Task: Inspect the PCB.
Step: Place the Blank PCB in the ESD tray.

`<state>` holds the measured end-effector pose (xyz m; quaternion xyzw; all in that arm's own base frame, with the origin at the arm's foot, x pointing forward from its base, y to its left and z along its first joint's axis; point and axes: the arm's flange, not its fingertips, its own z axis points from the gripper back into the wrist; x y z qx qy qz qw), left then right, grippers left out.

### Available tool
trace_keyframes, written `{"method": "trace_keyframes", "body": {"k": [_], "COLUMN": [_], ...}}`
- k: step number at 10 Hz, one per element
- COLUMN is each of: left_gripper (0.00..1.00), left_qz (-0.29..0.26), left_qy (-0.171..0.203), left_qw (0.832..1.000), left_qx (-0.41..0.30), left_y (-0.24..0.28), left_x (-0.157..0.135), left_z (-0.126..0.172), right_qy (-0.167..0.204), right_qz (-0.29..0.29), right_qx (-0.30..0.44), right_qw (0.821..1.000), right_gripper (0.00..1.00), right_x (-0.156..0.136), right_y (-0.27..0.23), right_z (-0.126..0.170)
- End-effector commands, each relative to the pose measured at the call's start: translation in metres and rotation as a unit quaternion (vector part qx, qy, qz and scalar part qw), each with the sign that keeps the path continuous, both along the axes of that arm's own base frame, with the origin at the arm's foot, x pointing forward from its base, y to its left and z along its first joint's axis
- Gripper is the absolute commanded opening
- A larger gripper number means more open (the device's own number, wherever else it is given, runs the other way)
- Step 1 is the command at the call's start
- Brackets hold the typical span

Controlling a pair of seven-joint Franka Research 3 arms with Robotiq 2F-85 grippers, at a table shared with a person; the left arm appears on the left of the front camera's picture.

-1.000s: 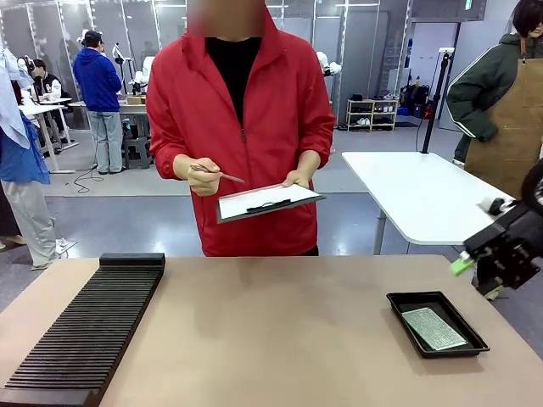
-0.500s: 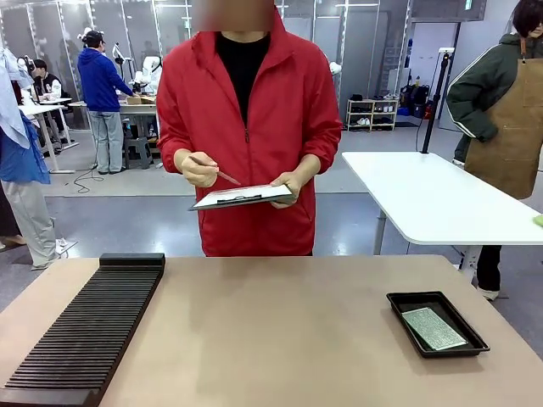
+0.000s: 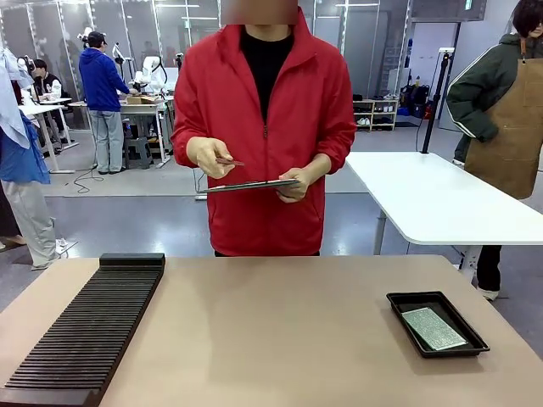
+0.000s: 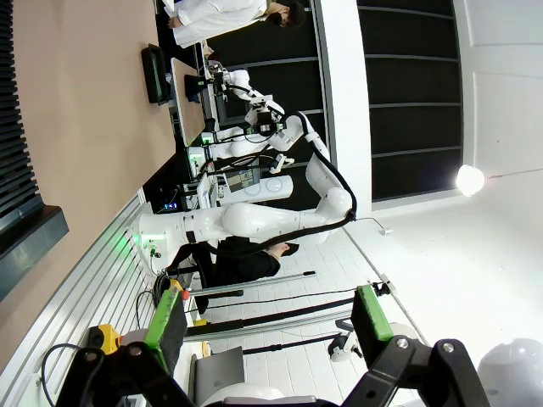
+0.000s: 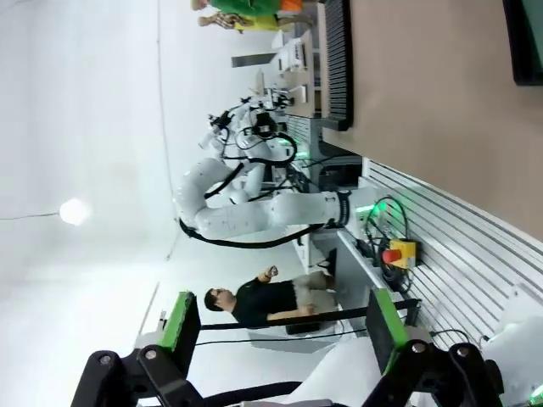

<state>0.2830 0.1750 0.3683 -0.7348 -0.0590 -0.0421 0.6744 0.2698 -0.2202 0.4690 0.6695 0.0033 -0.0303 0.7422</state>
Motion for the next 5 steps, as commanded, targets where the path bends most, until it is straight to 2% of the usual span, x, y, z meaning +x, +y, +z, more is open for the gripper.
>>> {"method": "trace_keyframes", "body": {"k": [1, 3, 5], "left_gripper": [1.00, 1.00, 1.00], "left_qz": [0.001, 0.001, 0.001], "left_qy": [-0.002, -0.002, -0.002], "left_qw": [1.000, 1.000, 1.000], "left_qx": [0.000, 0.000, 0.000], "left_y": [0.001, 0.001, 0.001], "left_x": [0.000, 0.000, 0.000], "left_z": [0.001, 0.001, 0.001], "right_qy": [-0.012, -0.005, -0.010], "right_qz": [-0.018, -0.015, -0.012], "right_qx": [0.032, 0.049, 0.042], "right_qw": [0.999, 0.999, 0.999], "right_gripper": [1.00, 1.00, 1.00], "right_x": [0.000, -0.003, 0.004], "right_y": [-0.004, -0.010, -0.008], "right_z": [-0.014, -0.030, -0.034]}}
